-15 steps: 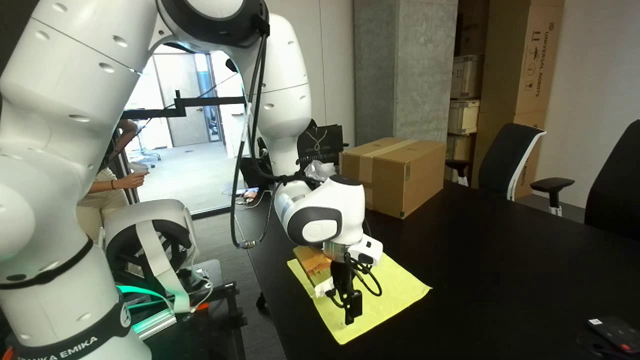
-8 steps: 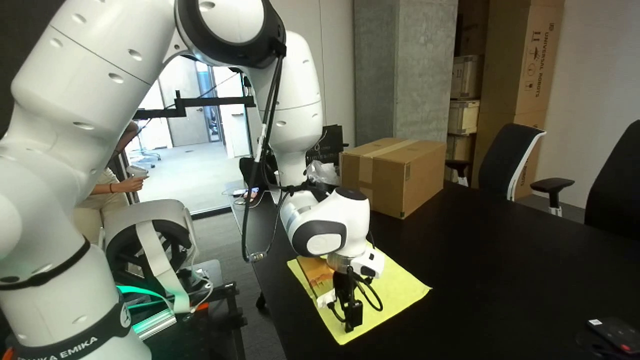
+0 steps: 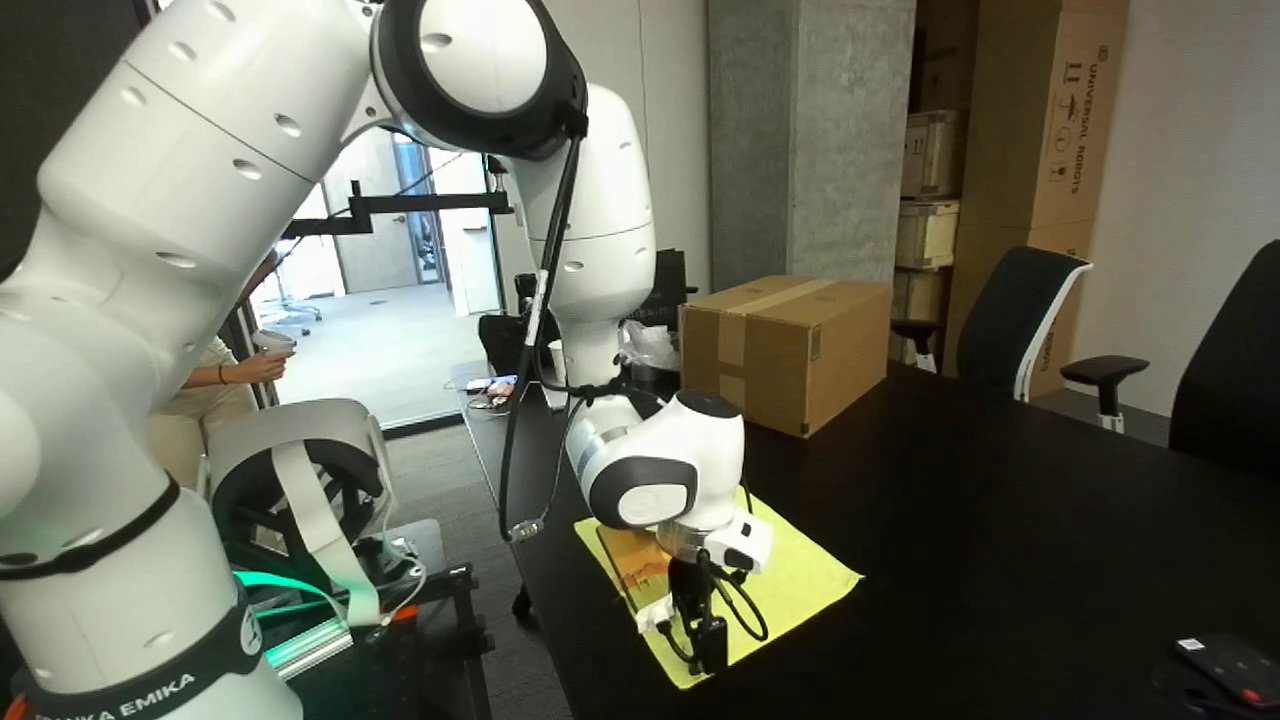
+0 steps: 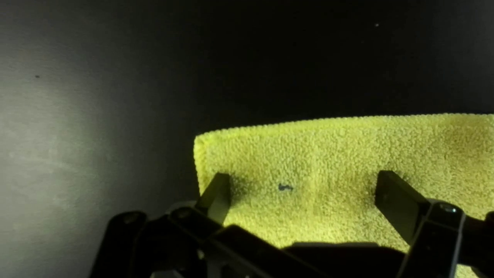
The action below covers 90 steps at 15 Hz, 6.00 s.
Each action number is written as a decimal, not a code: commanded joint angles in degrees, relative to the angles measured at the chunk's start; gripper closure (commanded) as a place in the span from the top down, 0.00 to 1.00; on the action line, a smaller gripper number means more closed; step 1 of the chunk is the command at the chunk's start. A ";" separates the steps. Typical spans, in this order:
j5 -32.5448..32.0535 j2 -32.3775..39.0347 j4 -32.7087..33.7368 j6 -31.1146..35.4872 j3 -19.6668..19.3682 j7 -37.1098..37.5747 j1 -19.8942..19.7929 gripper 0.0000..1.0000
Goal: Fold the rag in half
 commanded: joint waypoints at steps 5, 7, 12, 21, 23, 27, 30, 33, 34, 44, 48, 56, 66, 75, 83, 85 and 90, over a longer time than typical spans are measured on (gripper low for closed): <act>-1.15 0.07 0.92 -0.40 1.42 0.71 -0.74 0.55; -0.97 -0.72 0.57 -1.18 2.34 0.44 -1.30 0.40; -0.64 -2.81 0.03 -3.92 3.36 0.10 -2.22 0.14; 0.56 -2.79 2.11 -7.94 4.48 -0.96 -5.52 0.03; 1.47 -3.32 2.41 -8.92 6.33 -1.90 -7.59 0.01; 4.80 -3.56 4.04 -11.11 11.48 -4.66 -12.99 0.01; 7.86 -3.78 6.07 -12.34 14.00 -6.26 -15.69 0.01; 9.40 -3.33 8.92 -12.86 14.36 -6.76 -15.88 0.01; 9.68 -2.79 10.13 -12.78 14.08 -6.66 -15.45 0.01; 8.55 0.65 20.87 -10.99 11.81 -4.70 -10.10 0.01; 6.64 3.31 26.35 -11.99 8.35 -2.50 -5.55 0.01; 3.75 8.54 35.46 -11.22 0.33 5.82 2.18 0.29; 5.86 -0.58 25.59 -14.09 7.14 2.74 -0.65 1.00; 3.34 -6.96 8.19 -20.37 10.47 -4.75 2.19 1.00; -5.10 -6.98 1.34 -7.00 6.59 -0.87 12.48 1.00; -7.49 -6.64 0.82 -3.40 5.27 -0.08 14.74 1.00; -11.57 -5.13 1.94 3.75 0.22 2.53 20.61 1.00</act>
